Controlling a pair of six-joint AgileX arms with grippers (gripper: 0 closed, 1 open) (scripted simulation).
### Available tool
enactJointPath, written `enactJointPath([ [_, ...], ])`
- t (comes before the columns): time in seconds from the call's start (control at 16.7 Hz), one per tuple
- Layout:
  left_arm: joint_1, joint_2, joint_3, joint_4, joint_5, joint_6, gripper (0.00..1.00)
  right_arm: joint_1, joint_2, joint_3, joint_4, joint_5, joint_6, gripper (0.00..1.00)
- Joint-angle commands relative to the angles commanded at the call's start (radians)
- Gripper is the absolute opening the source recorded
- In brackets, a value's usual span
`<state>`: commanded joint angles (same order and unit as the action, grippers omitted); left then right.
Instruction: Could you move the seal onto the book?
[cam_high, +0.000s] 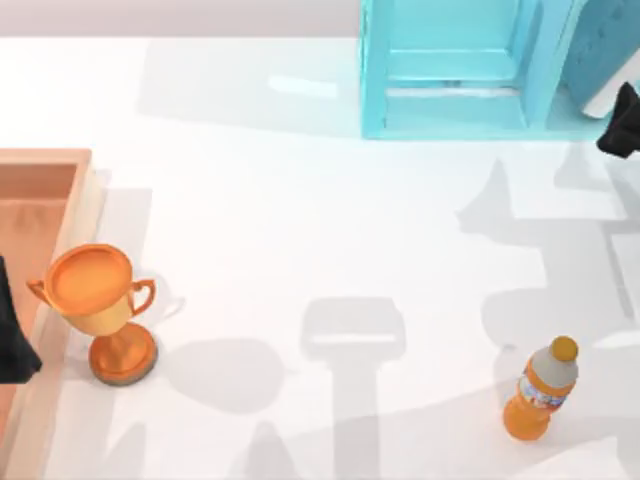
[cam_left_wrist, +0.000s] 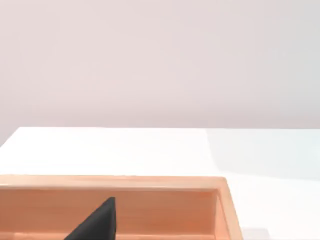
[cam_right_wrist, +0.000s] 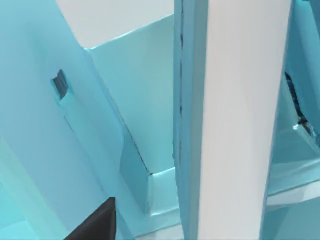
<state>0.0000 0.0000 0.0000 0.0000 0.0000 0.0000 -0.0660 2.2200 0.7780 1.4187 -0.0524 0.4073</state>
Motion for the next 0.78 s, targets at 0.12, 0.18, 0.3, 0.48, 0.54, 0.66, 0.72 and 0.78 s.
enactJointPath([
  [0.12, 0.000, 0.000, 0.000, 0.000, 0.000, 0.000, 1.00, 0.005, -0.002, -0.002, -0.004, 0.000, -0.001, 1.00],
  [0.18, 0.000, 0.000, 0.000, 0.000, 0.000, 0.000, 1.00, 0.005, 0.004, 0.011, -0.010, 0.002, -0.001, 1.00],
  [0.3, 0.000, 0.000, 0.000, 0.000, 0.000, 0.000, 1.00, 0.005, 0.029, 0.067, -0.039, 0.004, 0.000, 1.00],
  [0.48, 0.000, 0.000, 0.000, 0.000, 0.000, 0.000, 1.00, 0.007, 0.092, 0.205, -0.113, 0.008, 0.000, 1.00],
  [0.54, 0.000, 0.000, 0.000, 0.000, 0.000, 0.000, 1.00, 0.008, 0.114, 0.257, -0.142, 0.009, 0.000, 1.00],
  [0.66, 0.000, 0.000, 0.000, 0.000, 0.000, 0.000, 1.00, 0.010, 0.155, 0.357, -0.200, 0.012, -0.001, 1.00],
  [0.72, 0.000, 0.000, 0.000, 0.000, 0.000, 0.000, 1.00, 0.011, 0.172, 0.400, -0.225, 0.013, -0.001, 1.00],
  [0.78, 0.000, 0.000, 0.000, 0.000, 0.000, 0.000, 1.00, 0.012, 0.185, 0.435, -0.247, 0.014, -0.001, 1.00],
])
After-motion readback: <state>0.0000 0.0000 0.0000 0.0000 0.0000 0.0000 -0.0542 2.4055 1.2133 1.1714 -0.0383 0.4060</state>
